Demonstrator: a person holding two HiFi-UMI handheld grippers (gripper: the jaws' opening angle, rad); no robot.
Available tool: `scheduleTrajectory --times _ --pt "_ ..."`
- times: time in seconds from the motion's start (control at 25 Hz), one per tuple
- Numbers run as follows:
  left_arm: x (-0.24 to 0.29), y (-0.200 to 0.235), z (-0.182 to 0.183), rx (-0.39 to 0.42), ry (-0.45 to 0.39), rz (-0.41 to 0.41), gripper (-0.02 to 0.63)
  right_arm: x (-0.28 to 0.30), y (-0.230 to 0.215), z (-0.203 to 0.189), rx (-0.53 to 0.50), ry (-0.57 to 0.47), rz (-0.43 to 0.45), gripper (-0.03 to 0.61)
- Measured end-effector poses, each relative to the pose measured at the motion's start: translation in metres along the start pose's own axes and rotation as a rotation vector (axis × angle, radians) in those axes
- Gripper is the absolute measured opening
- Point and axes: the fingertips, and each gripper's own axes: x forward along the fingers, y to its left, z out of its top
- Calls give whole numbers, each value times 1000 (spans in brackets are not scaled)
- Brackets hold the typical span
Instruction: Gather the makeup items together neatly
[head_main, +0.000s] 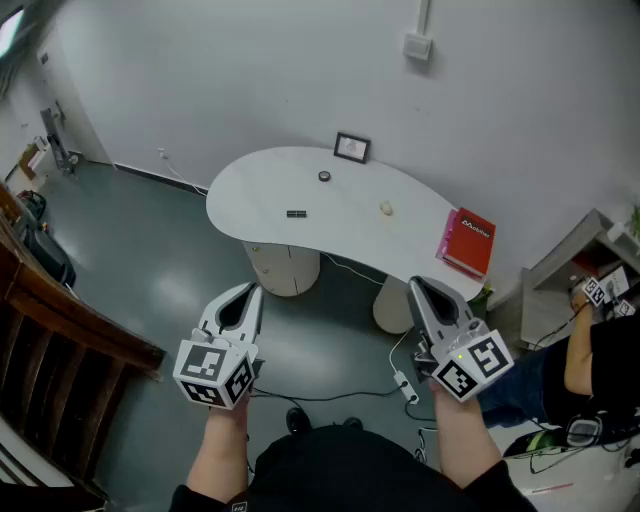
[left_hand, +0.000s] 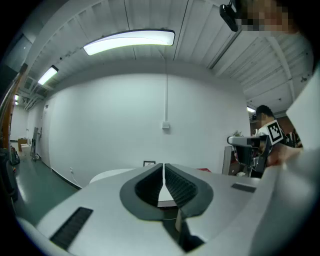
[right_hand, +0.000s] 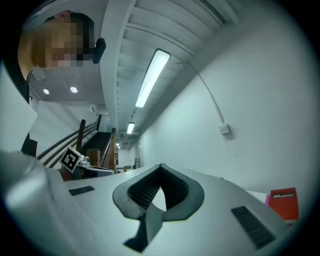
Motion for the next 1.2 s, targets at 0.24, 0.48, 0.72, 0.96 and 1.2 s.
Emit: scheduleTrajectory --times 0.24,0.48,0.72,0.96,1.2 --pt "-1 5 2 -1 -4 -2 23 6 5 -1 -1 0 7 34" --pt "-8 18 -1 -5 -4 3 23 18 16 -6 5 10 17 34" --pt "-25 45 -13 -21 10 19 23 40 46 -17 -16 43 65 35" --pt "-51 83 -22 -36 9 32 23 64 71 -29 19 48 68 35" --pt "-64 105 -30 -52 7 21 23 80 95 -42 31 70 74 35"
